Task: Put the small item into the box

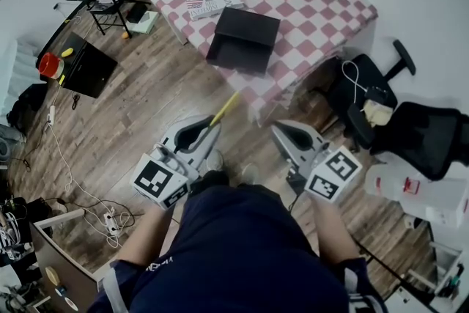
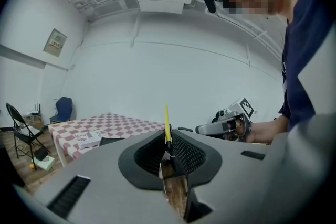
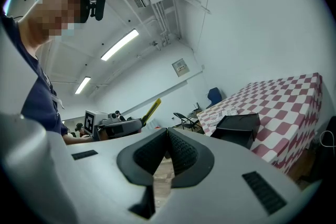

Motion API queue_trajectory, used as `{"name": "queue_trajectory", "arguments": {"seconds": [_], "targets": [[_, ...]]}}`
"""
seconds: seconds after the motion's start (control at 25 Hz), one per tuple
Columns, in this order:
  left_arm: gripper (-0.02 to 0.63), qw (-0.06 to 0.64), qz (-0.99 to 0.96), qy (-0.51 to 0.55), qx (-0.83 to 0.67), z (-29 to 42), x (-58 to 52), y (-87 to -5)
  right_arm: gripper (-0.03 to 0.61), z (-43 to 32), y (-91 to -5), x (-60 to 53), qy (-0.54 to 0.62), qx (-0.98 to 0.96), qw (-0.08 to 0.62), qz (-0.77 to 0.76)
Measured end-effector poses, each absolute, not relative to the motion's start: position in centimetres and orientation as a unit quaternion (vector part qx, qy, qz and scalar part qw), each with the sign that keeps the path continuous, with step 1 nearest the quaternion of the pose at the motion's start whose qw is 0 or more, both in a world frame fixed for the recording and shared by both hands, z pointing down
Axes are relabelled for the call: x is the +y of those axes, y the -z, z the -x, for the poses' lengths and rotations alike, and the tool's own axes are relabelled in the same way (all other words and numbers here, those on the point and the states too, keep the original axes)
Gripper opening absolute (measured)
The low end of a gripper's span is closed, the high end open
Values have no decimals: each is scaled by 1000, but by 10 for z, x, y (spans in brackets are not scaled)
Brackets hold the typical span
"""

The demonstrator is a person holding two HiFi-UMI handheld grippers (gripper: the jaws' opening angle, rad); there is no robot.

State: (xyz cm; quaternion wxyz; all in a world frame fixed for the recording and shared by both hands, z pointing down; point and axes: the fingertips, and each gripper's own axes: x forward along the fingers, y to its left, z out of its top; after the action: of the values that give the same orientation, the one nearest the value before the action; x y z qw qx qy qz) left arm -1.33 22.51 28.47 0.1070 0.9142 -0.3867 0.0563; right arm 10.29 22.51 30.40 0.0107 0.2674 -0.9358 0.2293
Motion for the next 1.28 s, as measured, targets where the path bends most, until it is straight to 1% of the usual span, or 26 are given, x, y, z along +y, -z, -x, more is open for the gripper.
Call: {"name": "queue_trajectory", "arguments": {"seconds": [0.4, 0.72, 1.0, 1.28], "targets": [[71, 124, -916, -56, -377, 26, 172, -304, 17, -97, -316, 181, -244, -927, 22, -285], [71, 139, -926, -57, -346, 56, 76, -326, 17, -62, -333, 91, -259, -912, 28, -317], [71, 146, -934, -102, -309, 89, -6, -360, 17, -30, -355, 9, -274, -893, 49, -353], [71, 143, -944, -133, -264, 99, -61, -392, 17, -29, -377, -35, -301, -864, 66, -397]]}}
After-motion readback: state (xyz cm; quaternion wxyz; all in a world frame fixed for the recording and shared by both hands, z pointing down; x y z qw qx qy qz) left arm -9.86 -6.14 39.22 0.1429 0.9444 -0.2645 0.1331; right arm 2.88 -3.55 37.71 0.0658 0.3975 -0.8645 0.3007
